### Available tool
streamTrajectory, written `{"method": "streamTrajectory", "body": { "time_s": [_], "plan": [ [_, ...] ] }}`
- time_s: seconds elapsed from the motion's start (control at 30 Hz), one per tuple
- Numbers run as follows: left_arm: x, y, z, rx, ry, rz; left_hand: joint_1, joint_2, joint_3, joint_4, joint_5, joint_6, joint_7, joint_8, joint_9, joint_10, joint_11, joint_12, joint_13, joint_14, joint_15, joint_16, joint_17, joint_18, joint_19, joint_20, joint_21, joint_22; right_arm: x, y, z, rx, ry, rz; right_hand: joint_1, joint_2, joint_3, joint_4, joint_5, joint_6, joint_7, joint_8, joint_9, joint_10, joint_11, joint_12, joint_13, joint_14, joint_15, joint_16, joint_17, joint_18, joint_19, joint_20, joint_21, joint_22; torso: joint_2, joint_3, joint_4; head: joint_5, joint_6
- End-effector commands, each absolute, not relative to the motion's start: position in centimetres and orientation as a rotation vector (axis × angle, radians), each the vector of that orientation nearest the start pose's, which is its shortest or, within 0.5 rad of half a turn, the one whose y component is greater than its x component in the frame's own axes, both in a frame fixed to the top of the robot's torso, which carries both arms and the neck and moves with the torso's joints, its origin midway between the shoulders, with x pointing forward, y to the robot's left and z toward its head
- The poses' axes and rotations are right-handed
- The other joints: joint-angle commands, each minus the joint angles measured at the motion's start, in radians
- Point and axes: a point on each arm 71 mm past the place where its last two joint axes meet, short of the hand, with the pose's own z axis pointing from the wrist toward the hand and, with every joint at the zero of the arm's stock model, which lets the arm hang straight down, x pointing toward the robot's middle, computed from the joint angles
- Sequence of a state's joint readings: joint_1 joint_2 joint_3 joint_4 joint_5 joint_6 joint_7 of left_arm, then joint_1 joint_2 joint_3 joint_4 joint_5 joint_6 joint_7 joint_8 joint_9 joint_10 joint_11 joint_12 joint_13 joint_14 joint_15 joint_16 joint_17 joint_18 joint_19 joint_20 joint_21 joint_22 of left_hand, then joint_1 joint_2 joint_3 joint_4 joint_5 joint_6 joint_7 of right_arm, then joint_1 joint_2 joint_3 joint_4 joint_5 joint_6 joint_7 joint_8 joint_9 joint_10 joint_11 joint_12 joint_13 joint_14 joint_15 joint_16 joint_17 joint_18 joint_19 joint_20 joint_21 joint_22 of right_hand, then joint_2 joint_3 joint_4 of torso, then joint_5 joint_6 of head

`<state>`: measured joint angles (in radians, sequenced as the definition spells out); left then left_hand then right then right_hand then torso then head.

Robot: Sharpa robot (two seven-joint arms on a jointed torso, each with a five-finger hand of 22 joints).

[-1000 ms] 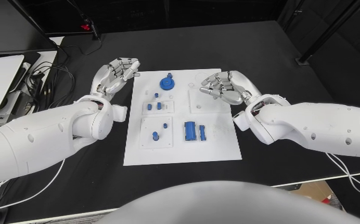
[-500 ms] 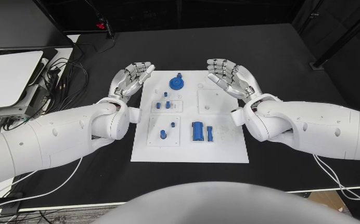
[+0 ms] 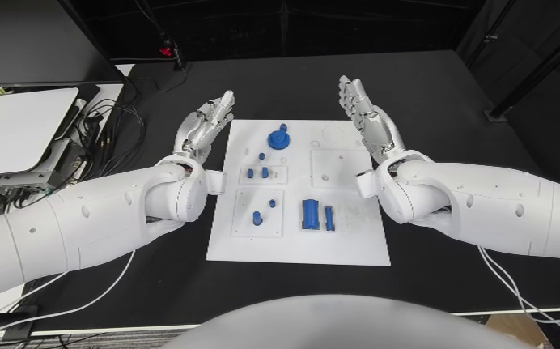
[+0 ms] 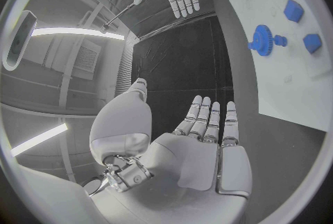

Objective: Assemble the parts on the task board

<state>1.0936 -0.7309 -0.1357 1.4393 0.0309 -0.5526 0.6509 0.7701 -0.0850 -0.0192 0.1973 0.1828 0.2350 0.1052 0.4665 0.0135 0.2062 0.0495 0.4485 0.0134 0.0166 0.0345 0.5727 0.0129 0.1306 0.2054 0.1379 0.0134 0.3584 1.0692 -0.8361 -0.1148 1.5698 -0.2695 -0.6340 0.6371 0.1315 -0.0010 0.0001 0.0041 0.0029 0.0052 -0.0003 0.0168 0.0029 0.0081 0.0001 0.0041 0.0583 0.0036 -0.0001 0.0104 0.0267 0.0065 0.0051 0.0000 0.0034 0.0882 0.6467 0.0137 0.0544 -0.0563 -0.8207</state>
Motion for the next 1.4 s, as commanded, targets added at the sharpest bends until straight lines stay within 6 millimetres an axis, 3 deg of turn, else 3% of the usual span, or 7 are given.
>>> {"method": "streamTrajectory", "body": {
  "time_s": [0.03, 0.07, 0.23, 0.27, 0.53, 0.6, 1.4],
  "plan": [
    [46.7, 19.3, -24.7, -1.136, 1.272, -1.279, -0.231, 0.085, 0.019, -0.059, -0.055, -0.07, -0.032, -0.14, -0.013, -0.062, -0.049, -0.135, -0.013, -0.017, -0.034, -0.172, -0.013, -0.039, -0.062, -0.041, -0.013, -0.108, 44.8, -20.2, -23.6, 0.951, 1.279, 1.283, -0.039, 0.001, 0.0, -0.004, -0.003, -0.005, 0.0, -0.017, -0.003, -0.008, 0.0, -0.004, -0.058, -0.004, 0.0, -0.01, -0.027, -0.006, -0.005, 0.0, -0.003, -0.088, -0.021, -0.003, -0.0114, 0.009, 0.036],
    [46.6, 19.3, -24.3, -1.15, 1.263, -1.27, -0.254, 0.085, 0.019, -0.065, -0.06, -0.077, -0.105, -0.154, -0.013, -0.067, -0.049, -0.148, -0.013, -0.017, -0.034, -0.189, -0.013, -0.046, -0.067, -0.047, -0.013, -0.119, 45.1, -20.1, -23.4, 0.989, 1.269, 1.274, -0.054, 0.001, 0.0, -0.004, -0.003, -0.005, 0.0, -0.017, -0.003, -0.008, 0.0, -0.004, -0.058, -0.004, 0.0, -0.01, -0.027, -0.006, -0.005, 0.0, -0.003, -0.088, -0.027, -0.0038, -0.0144, 0.013, 0.048],
    [46.3, 19.2, -22.8, -1.197, 1.227, -1.237, -0.35, 0.085, 0.019, -0.09, -0.083, -0.108, -0.105, -0.212, -0.013, -0.092, -0.049, -0.204, -0.013, -0.017, -0.034, -0.261, -0.013, -0.056, -0.091, -0.066, -0.013, -0.163, 45.9, -19.5, -22.7, 1.139, 1.233, 1.243, -0.132, 0.001, 0.0, -0.004, -0.003, -0.005, 0.0, -0.017, -0.003, -0.008, 0.0, -0.004, -0.058, -0.004, 0.0, -0.01, -0.027, -0.006, -0.005, 0.0, -0.003, -0.088, -0.06, -0.0082, -0.0322, 0.032, 0.125],
    [46.2, 19.2, -22.6, -1.204, 1.222, -1.233, -0.373, 0.085, 0.019, -0.096, -0.088, -0.115, -0.105, -0.226, -0.013, -0.098, -0.049, -0.217, -0.013, -0.017, -0.034, -0.277, -0.013, -0.131, -0.098, -0.138, -0.013, -0.173, 46.0, -19.4, -22.6, 1.167, 1.227, 1.237, -0.132, 0.001, 0.0, -0.004, -0.003, -0.005, 0.0, -0.017, -0.003, -0.008, 0.0, -0.004, -0.058, -0.004, 0.0, -0.01, -0.027, -0.006, -0.005, 0.0, -0.003, -0.088, -0.069, -0.0093, -0.0367, 0.037, 0.145],
    [46.2, 19.2, -22.4, -1.209, 1.218, -1.229, -0.485, 0.085, 0.019, -0.124, -0.183, -0.148, -0.105, -0.294, -0.013, -0.127, -0.049, -0.283, -0.013, -0.017, -0.034, -0.361, -0.013, -0.131, -0.132, -0.138, -0.013, -0.226, 46.2, -19.2, -22.4, 1.209, 1.218, 1.229, -0.132, 0.001, 0.0, -0.004, -0.003, -0.005, 0.0, -0.017, -0.003, -0.008, 0.0, -0.004, -0.058, -0.004, 0.0, -0.01, -0.027, -0.006, -0.005, 0.0, -0.003, -0.088, -0.099, -0.0133, -0.0527, 0.054, 0.213],
    [46.2, 19.2, -22.4, -1.209, 1.218, -1.229, -0.507, 0.085, 0.019, -0.197, -0.183, -0.153, -0.105, -0.308, -0.013, -0.133, -0.049, -0.296, -0.013, -0.017, -0.034, -0.377, -0.013, -0.131, -0.205, -0.138, -0.013, -0.236, 46.2, -19.2, -22.4, 1.209, 1.218, 1.229, -0.132, 0.001, 0.0, -0.004, -0.003, -0.005, 0.0, -0.017, -0.003, -0.008, 0.0, -0.004, -0.058, -0.004, 0.0, -0.01, -0.027, -0.006, -0.005, 0.0, -0.003, -0.088, -0.102, -0.0136, -0.054, 0.056, 0.219],
    [46.2, 19.2, -22.4, -1.209, 1.218, -1.229, -0.671, 0.085, 0.019, -0.197, -0.183, -0.235, -0.105, -0.466, -0.013, -0.206, -0.049, -0.448, -0.013, -0.017, -0.034, -0.501, -0.013, -0.131, -0.205, -0.138, -0.013, -0.358, 46.2, -19.2, -22.4, 1.209, 1.218, 1.229, -0.132, 0.001, 0.0, -0.004, -0.003, -0.005, 0.0, -0.017, -0.003, -0.008, 0.0, -0.004, -0.058, -0.004, 0.0, -0.01, -0.027, -0.006, -0.005, 0.0, -0.003, -0.088, -0.102, -0.0137, -0.0544, 0.056, 0.221]
  ]
}}
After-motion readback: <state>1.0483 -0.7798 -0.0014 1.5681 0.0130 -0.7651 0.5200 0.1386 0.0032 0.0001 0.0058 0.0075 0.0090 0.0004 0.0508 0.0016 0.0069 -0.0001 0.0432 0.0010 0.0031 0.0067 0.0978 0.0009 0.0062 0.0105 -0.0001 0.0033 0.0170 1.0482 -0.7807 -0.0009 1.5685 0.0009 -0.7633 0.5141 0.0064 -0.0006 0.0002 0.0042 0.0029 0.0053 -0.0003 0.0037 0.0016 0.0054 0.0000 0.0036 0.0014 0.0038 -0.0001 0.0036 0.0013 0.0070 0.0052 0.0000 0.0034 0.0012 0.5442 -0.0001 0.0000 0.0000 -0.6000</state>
